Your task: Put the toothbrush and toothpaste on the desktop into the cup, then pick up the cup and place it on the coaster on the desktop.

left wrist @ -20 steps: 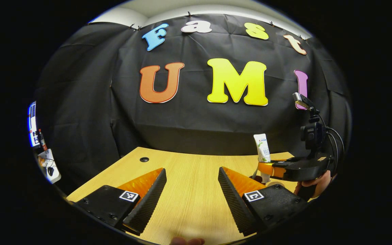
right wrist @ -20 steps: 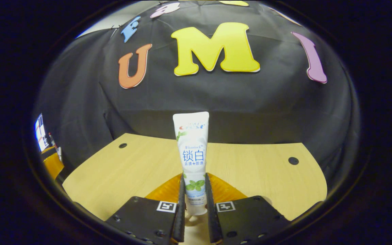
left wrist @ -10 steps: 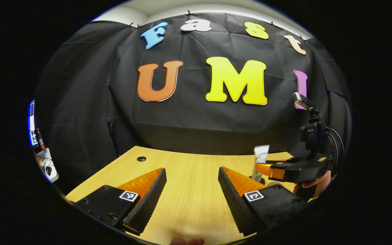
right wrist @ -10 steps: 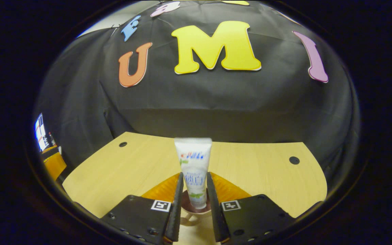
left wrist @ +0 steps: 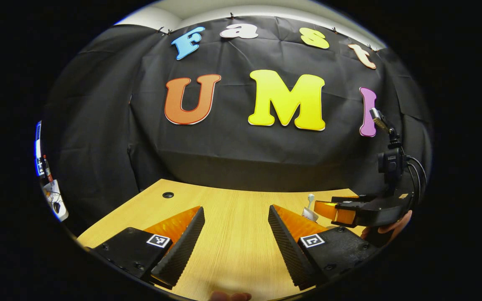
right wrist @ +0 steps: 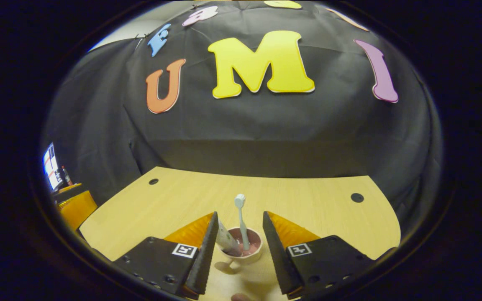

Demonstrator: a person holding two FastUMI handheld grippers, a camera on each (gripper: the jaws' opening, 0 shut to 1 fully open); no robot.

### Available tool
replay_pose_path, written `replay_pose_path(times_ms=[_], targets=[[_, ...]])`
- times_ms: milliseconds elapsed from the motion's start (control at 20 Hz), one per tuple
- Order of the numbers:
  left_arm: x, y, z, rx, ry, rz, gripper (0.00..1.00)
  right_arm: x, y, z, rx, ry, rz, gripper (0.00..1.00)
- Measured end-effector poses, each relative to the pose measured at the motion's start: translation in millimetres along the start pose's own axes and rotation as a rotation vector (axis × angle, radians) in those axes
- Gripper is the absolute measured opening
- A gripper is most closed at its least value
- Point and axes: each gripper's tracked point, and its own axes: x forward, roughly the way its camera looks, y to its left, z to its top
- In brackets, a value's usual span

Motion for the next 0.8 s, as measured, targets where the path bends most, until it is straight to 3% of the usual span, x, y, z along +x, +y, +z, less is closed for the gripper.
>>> replay_pose_path(times_ms=[150,400,500,800], targets=[[1,-14,-2,-0.003,0.018,-0.014,0.97,-22,-6,6,0.003,-0.017,-0.003,0.77],[-1,-62,-10,-0.022,0.095,-0.104,0.96,-81,-34,7,-0.019,-0.027,-0.019,0.86],[-2,-88,-25,-0.017,0.190,-0.167,0.96,-104,-53,6,-0.037,-0.035,-0.035,0.86],[2,-130,-85,-0.041,0.542,-0.240,0.97,-142,-123,4,-0.006,-0.043,-0.128,0.86]])
